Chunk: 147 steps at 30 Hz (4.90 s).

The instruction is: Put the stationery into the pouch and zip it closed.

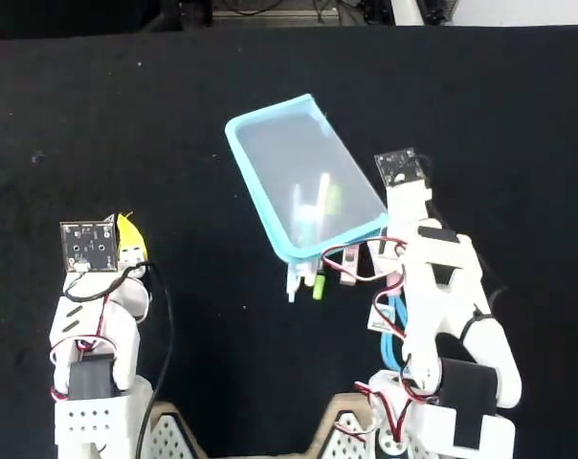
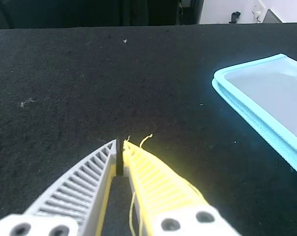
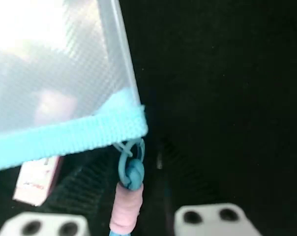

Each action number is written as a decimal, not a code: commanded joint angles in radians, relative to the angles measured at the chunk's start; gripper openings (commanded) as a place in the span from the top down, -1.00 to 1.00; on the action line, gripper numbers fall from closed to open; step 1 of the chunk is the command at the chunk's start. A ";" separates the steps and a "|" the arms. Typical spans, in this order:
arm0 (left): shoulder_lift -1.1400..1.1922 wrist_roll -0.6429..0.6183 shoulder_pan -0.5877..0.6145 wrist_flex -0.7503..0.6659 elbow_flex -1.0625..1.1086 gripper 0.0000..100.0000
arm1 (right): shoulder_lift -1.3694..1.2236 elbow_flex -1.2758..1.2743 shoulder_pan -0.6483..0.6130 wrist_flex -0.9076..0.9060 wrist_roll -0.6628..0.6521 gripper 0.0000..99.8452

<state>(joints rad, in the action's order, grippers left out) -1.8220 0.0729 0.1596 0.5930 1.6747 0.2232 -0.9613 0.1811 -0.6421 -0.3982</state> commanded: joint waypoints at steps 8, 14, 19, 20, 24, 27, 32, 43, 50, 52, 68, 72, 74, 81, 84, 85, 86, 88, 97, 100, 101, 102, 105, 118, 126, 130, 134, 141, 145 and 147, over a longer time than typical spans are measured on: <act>-0.002 -0.002 0.002 0.002 0.024 0.93 | 0.045 0.243 0.015 -0.193 -0.014 0.98; -0.002 -0.002 -0.001 0.002 0.024 0.93 | 0.045 0.615 -0.074 -0.486 -0.015 0.98; -0.002 -0.002 0.002 0.002 0.024 0.93 | 0.045 0.796 -0.210 -0.588 -0.009 0.98; -0.002 -0.002 0.002 0.002 0.024 0.93 | 0.045 0.819 -0.238 -0.601 -0.008 0.98; -0.002 -0.002 0.002 0.000 0.022 0.93 | 0.045 0.881 -0.310 -0.628 -0.008 0.98; -0.003 -0.002 0.002 0.000 0.021 0.93 | 0.045 0.909 -0.350 -0.628 -0.014 0.98; -0.003 -0.012 0.024 0.002 -0.048 0.93 | 0.045 0.920 -0.442 -0.629 -0.014 0.98; -0.003 -0.178 0.073 0.006 -0.120 0.71 | 0.254 0.888 -0.647 -0.671 -0.015 0.98; -0.003 -0.170 -0.013 -0.014 -0.159 0.71 | 0.292 0.843 -0.726 -0.638 -0.017 0.98; -0.002 -0.170 0.005 -0.011 -0.202 0.71 | 0.294 0.840 -0.724 -0.632 -0.017 0.98; 0.025 -0.080 -0.058 -0.107 -0.248 0.71 | 0.295 0.809 -0.730 -0.655 -0.015 0.98; 0.141 -0.051 -0.122 -0.130 -0.217 0.72 | 0.295 0.809 -0.732 -0.660 -0.015 0.98; 0.196 -0.052 -0.127 -0.160 -0.214 0.72 | 0.295 0.811 -0.732 -0.654 -0.015 0.98; 0.250 -0.133 -0.199 -0.075 -0.211 0.72 | 0.295 0.808 -0.730 -0.552 -0.006 0.98; 0.250 -0.137 -0.254 -0.068 -0.208 0.72 | 0.294 0.808 -0.766 -0.508 0.023 0.98; 0.250 -0.137 -0.274 -0.071 -0.197 0.72 | 0.294 0.808 -0.778 -0.497 0.034 0.98; 0.250 -0.137 -0.295 -0.071 -0.189 0.72 | 0.294 0.808 -0.792 -0.489 0.040 0.98; 0.250 -0.137 -0.328 -0.071 -0.180 0.72 | 0.294 0.808 -0.825 -0.480 0.041 0.98; 0.250 -0.138 -0.337 -0.061 -0.180 0.72 | 0.294 0.651 -0.830 -0.479 0.034 0.98; 0.249 -0.133 -0.335 0.006 -0.220 0.72 | 0.295 0.627 -0.806 -0.479 0.034 0.98; 0.249 -0.132 -0.335 0.055 -0.251 0.72 | 0.295 0.625 -0.798 -0.479 0.034 0.98; 0.249 -0.130 -0.334 0.107 -0.288 0.72 | 0.295 0.625 -0.795 -0.479 0.034 0.98; 0.249 -0.127 -0.306 0.236 -0.404 0.72 | 0.295 0.627 -0.793 -0.477 0.034 0.98; 0.249 0.123 -0.188 0.465 -0.748 0.71 | 0.295 0.625 -0.795 -0.477 0.034 0.98; 0.250 0.032 -0.263 0.471 -0.782 0.70 | 0.295 0.625 -0.795 -0.477 0.041 0.98; 0.258 0.026 -0.334 0.471 -0.773 0.64 | 0.295 0.625 -0.795 -0.477 0.041 0.98; 0.259 0.095 -0.349 0.473 -0.766 0.64 | 0.295 0.622 -0.793 -0.479 0.041 0.98; 0.259 0.235 -0.341 0.482 -0.700 0.64 | 0.295 0.622 -0.795 -0.479 0.041 0.98; 0.259 0.207 -0.341 0.411 -0.677 0.64 | 0.295 0.622 -0.795 -0.477 0.041 0.98; 0.259 0.204 -0.341 0.384 -0.662 0.64 | 0.295 0.622 -0.795 -0.482 0.041 0.98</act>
<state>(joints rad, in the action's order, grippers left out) -1.5689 0.2923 -0.1765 1.0395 1.0073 0.4780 -0.3460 -0.6291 -1.1439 -0.3659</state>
